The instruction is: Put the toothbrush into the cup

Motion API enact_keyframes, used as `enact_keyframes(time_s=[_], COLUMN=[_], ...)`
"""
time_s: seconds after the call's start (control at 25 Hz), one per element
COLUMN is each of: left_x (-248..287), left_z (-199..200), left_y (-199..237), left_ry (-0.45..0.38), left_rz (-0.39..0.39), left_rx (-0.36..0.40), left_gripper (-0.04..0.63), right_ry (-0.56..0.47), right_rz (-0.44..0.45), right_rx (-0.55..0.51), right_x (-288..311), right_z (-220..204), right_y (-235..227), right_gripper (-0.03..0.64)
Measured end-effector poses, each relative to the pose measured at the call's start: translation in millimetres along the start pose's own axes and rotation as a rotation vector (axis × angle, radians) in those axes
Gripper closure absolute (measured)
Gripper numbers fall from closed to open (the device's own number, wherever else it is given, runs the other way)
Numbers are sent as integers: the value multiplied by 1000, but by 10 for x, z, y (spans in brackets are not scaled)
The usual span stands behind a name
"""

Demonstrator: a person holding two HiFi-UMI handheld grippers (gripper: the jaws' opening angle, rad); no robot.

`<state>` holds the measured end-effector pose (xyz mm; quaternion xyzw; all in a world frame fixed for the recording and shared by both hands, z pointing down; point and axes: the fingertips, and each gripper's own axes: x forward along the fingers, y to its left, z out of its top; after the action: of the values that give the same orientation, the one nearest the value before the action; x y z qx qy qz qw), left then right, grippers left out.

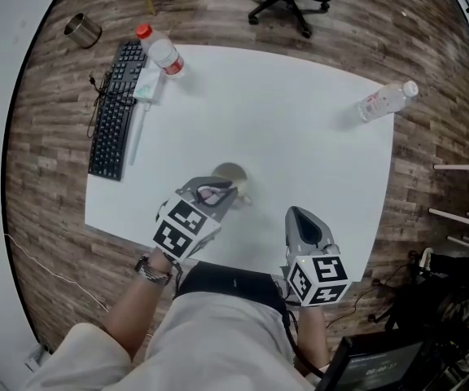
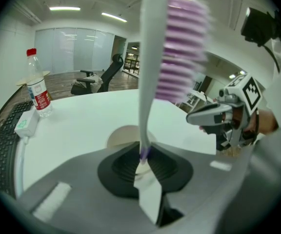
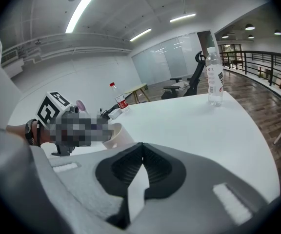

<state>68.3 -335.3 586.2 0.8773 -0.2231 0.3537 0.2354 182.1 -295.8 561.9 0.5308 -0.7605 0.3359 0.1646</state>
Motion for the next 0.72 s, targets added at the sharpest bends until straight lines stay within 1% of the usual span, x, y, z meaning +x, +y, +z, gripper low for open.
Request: enact_keyframes(time_s=[0.36, 0.72], left_x=[2, 2], left_z=[9, -12], left_y=[-21, -51], left_ry=[26, 29], left_rz=[-16, -28], left_rx=[46, 48], left_gripper=[538, 537], right_ry=[2, -1], right_rz=[2, 0], right_rx=[3, 1], right_x=[19, 16], right_z=[12, 12], right_y=[-6, -2], right_gripper=[615, 615])
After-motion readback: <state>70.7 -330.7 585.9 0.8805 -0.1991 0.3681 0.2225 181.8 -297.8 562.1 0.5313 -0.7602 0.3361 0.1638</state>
